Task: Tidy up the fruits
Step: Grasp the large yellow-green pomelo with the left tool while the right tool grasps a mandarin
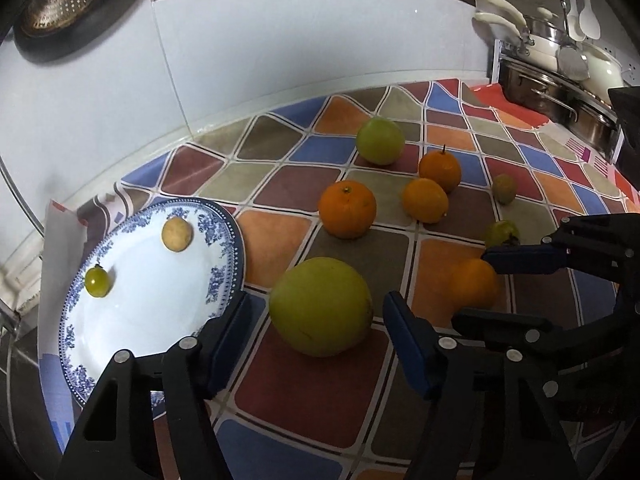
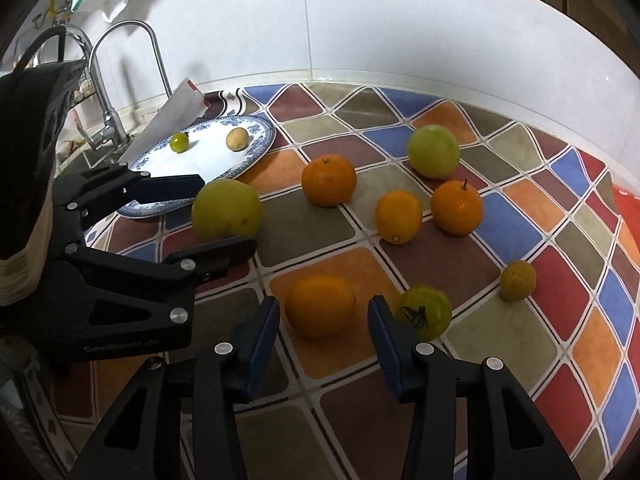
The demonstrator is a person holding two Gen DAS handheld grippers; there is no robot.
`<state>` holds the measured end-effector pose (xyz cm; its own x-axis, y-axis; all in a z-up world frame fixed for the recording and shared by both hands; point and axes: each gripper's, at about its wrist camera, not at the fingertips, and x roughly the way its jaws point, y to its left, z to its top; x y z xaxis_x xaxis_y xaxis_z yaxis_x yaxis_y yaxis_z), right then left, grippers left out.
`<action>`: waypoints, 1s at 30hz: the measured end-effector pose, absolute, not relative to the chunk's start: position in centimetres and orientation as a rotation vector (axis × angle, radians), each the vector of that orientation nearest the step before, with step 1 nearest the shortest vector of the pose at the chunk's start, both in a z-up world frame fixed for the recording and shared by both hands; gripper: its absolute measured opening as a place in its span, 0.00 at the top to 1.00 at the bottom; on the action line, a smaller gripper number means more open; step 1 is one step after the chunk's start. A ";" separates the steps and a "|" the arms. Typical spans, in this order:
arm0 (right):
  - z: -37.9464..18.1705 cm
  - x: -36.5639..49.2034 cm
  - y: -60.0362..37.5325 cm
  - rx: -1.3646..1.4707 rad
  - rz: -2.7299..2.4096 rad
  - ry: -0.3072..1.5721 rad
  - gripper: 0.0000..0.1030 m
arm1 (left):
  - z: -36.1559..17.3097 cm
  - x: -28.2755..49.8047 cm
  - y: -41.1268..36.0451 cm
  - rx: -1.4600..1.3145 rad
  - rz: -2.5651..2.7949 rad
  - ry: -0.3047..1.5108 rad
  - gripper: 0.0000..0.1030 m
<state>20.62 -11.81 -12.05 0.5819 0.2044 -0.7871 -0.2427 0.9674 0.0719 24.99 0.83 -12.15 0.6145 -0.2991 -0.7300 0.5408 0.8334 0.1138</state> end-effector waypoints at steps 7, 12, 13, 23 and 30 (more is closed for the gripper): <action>-12.0 20.9 -12.0 -0.028 0.271 0.914 0.63 | -12.4 25.3 0.8 0.316 -0.493 0.805 0.50; -11.6 20.8 -12.1 -0.021 0.266 0.903 0.63 | -11.9 24.7 1.1 0.286 -0.499 0.815 0.50; -11.4 20.7 -12.1 -0.020 0.267 0.898 0.63 | -11.7 24.5 1.2 0.284 -0.494 0.811 0.50; -8.7 19.4 -11.3 -0.042 0.285 0.823 0.63 | -8.9 22.2 3.4 0.221 -0.422 0.756 0.50; -6.8 18.5 -10.2 -0.051 0.321 0.769 0.63 | -7.3 20.5 5.5 0.165 -0.351 0.725 0.50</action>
<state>18.53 -10.24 -6.81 0.6726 0.2662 -0.6905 -0.3032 0.9503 0.0709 20.49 5.47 -7.32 0.6937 -0.2563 -0.6731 0.3696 0.9288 0.0272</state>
